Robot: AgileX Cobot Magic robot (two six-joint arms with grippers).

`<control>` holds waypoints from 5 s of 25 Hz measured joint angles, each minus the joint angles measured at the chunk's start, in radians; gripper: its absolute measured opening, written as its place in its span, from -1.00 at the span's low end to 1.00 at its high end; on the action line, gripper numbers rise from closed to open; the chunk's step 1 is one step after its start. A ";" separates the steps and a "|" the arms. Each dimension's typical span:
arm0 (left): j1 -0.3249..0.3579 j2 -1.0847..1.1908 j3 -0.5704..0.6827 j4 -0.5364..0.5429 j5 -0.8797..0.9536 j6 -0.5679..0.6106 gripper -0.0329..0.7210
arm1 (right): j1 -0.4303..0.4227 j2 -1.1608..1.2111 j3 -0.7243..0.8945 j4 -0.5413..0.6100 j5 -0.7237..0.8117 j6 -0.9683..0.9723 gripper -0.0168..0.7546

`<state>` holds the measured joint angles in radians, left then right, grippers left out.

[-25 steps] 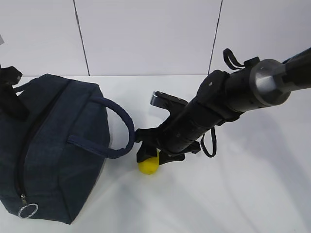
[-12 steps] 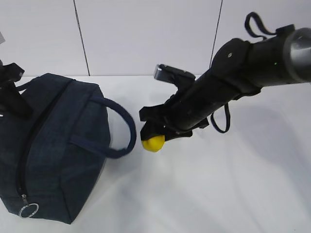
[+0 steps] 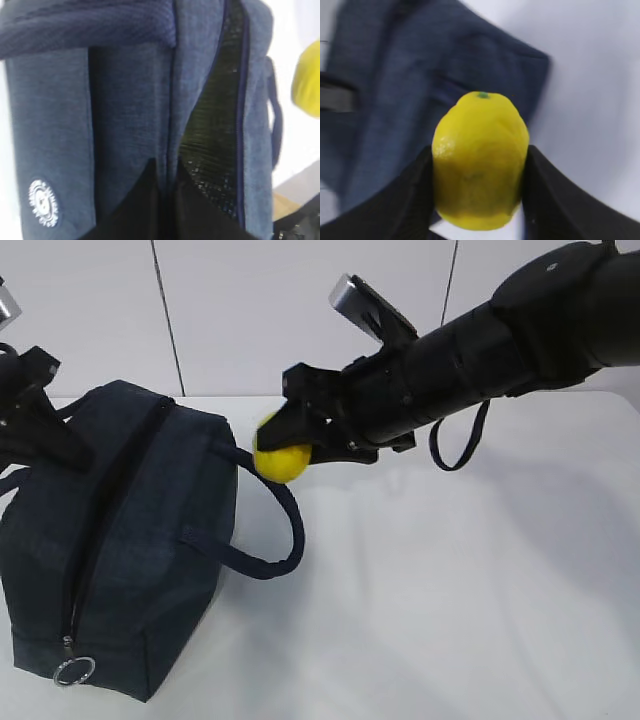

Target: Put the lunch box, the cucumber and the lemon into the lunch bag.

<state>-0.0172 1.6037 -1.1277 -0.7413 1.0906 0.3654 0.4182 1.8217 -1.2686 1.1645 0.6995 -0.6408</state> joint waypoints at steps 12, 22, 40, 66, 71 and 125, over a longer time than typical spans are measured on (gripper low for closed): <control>0.000 0.000 0.000 -0.082 0.043 0.058 -0.92 | 0.071 0.000 0.000 0.555 0.058 -0.477 -0.02; 0.000 0.000 0.000 -0.107 0.054 0.062 -0.92 | 0.129 0.117 -0.004 0.592 0.023 -0.647 -0.02; 0.000 0.000 0.000 -0.121 0.057 0.065 -0.92 | 0.145 0.190 -0.070 0.394 0.042 -0.717 0.12; 0.000 0.000 0.000 -0.102 0.055 0.080 -0.92 | 0.089 0.049 -0.081 0.288 0.141 -0.681 0.43; 0.000 0.000 0.000 -0.079 0.042 0.080 -0.92 | 0.038 0.045 -0.081 0.206 0.178 -0.485 0.21; 0.000 0.000 0.000 -0.064 0.034 0.080 -0.92 | 0.038 0.214 -0.081 0.229 0.253 -0.063 -0.54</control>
<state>-0.0172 1.6037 -1.1277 -0.8054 1.1250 0.4454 0.4566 2.0360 -1.3495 1.3936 0.9522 -0.7035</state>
